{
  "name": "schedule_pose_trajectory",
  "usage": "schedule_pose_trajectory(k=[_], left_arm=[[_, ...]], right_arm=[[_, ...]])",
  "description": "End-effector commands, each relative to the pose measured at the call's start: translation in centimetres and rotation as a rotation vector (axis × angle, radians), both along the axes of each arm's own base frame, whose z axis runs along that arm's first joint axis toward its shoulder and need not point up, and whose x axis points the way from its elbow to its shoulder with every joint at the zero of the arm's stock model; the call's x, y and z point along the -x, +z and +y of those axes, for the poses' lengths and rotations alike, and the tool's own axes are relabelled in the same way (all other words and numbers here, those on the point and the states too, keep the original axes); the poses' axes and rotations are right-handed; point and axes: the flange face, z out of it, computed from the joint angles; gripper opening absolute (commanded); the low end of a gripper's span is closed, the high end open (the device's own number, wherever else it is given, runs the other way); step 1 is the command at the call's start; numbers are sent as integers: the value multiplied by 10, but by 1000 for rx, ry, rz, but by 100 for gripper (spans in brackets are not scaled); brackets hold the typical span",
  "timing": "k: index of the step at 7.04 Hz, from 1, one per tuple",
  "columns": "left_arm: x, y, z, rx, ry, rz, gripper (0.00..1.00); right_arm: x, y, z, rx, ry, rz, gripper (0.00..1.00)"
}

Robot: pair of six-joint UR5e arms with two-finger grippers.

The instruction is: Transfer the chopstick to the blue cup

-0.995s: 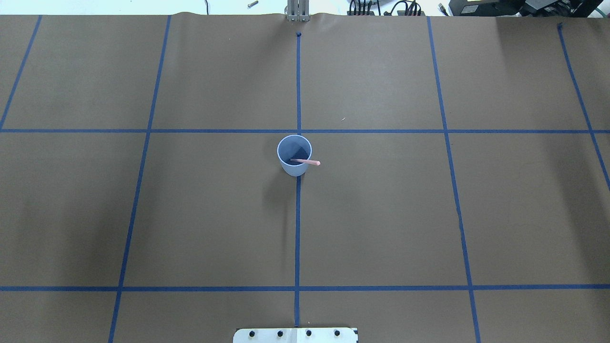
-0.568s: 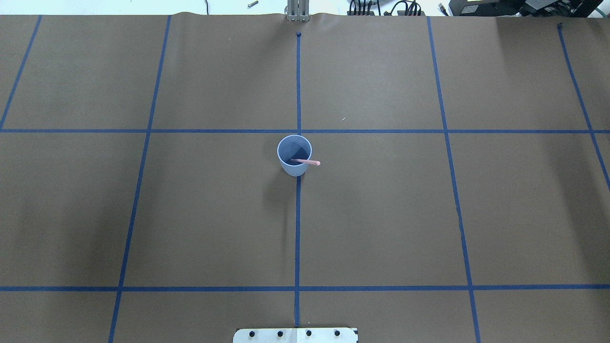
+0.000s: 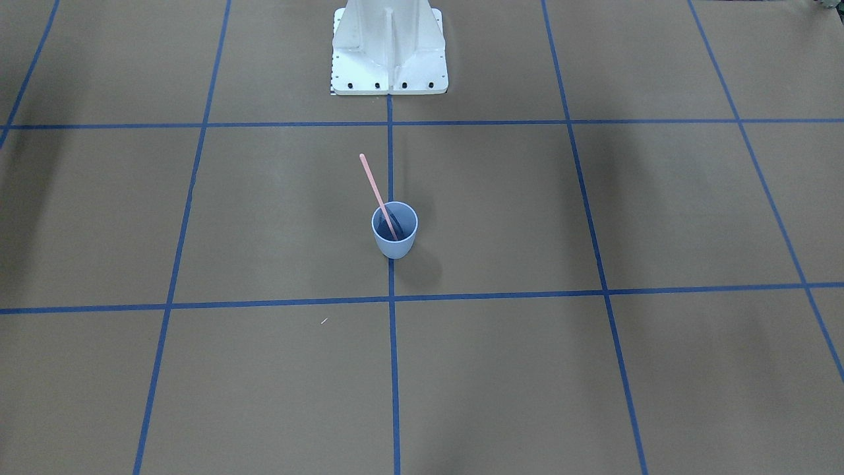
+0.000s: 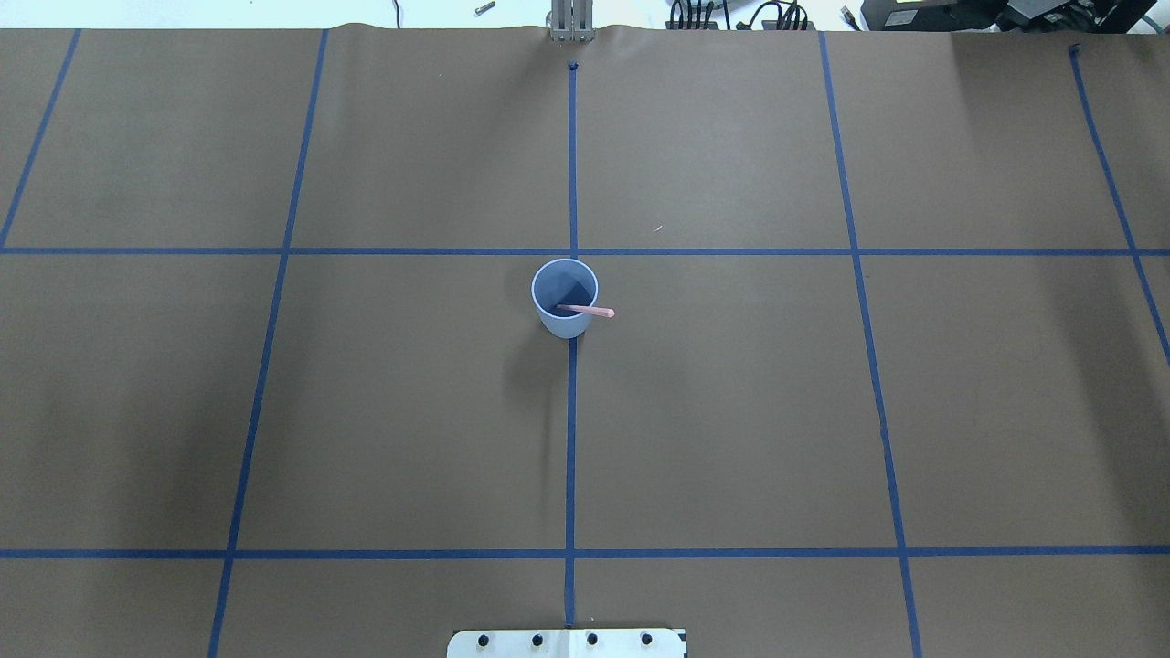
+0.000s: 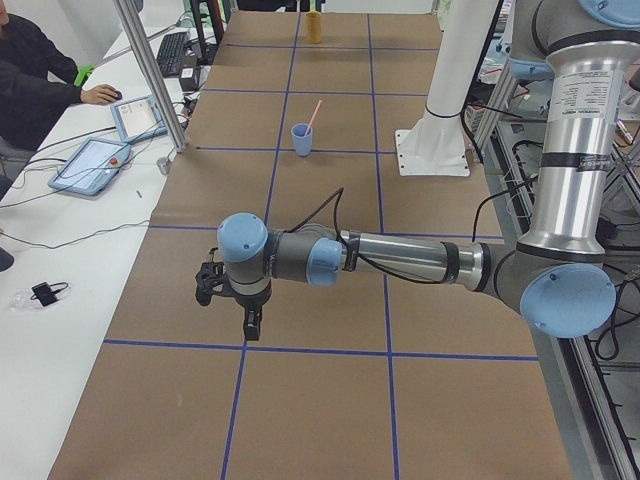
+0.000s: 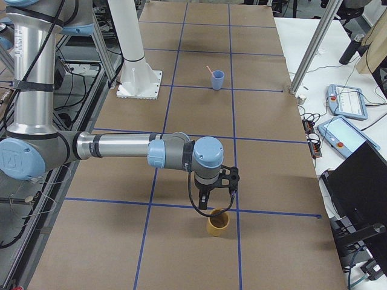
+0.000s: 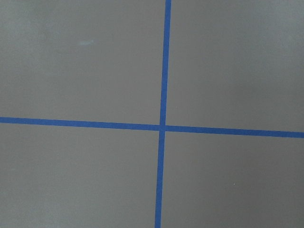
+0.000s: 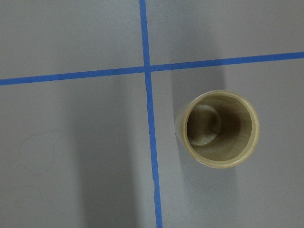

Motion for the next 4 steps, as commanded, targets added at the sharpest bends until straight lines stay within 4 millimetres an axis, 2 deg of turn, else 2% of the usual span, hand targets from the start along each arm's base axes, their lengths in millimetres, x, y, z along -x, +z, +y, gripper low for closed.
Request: schedule_pose_trajectory(k=[1, 4], left_arm=[[0, 1, 0, 0, 2, -2, 98], [0, 1, 0, 0, 1, -2, 98]], right_arm=[[0, -1, 0, -2, -1, 0, 100], [0, 0, 2, 0, 1, 2, 100]])
